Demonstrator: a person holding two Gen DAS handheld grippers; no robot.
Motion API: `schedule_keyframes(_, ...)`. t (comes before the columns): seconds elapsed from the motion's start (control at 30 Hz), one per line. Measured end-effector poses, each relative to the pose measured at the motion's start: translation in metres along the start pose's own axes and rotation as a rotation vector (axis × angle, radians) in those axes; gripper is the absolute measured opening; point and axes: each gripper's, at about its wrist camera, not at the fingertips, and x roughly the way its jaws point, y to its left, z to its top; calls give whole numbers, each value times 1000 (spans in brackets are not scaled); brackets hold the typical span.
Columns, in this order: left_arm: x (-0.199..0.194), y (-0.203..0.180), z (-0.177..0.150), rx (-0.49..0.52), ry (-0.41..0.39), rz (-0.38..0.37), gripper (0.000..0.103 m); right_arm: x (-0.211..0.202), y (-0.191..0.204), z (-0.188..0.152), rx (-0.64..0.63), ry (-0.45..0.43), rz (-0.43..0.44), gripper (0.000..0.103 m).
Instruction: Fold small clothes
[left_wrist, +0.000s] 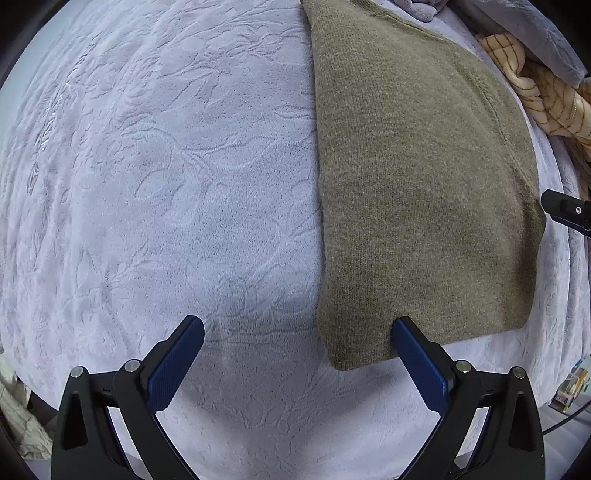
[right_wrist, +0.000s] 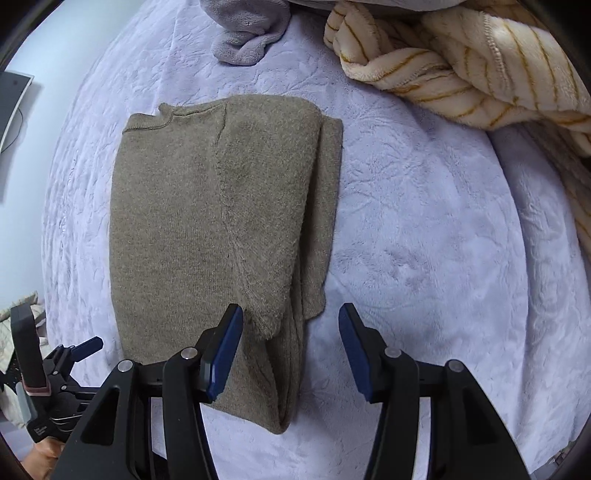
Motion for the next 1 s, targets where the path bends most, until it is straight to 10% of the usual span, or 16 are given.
schedule_keyframes(0.2, -24, 27, 12, -2, -55, -134, 102, -7, -18, -2, 19, -18, -24, 60)
schedule_keyframes(0.33, -29, 30, 36, 33, -74, -232, 102, -9, -27, 5, 43, -54, 120, 79)
schedule_keyframes(0.7, 12, 4, 82, 73, -44, -393, 102, 52, -38, 37, 64, 35, 292, 79)
schedule_keyframes(0.83, 21, -4, 88, 93, -46, -395, 78, 70, -38, 44, 68, 46, 378, 79)
schedule_keyframes(0.9, 17, -8, 84, 122, -63, -404, 60, 72, -39, 44, 95, 47, 422, 50)
schedule_keyframes(1.0, 1, -7, 79, 154, -96, -436, 46, 64, -45, 38, 127, 43, 478, 35)
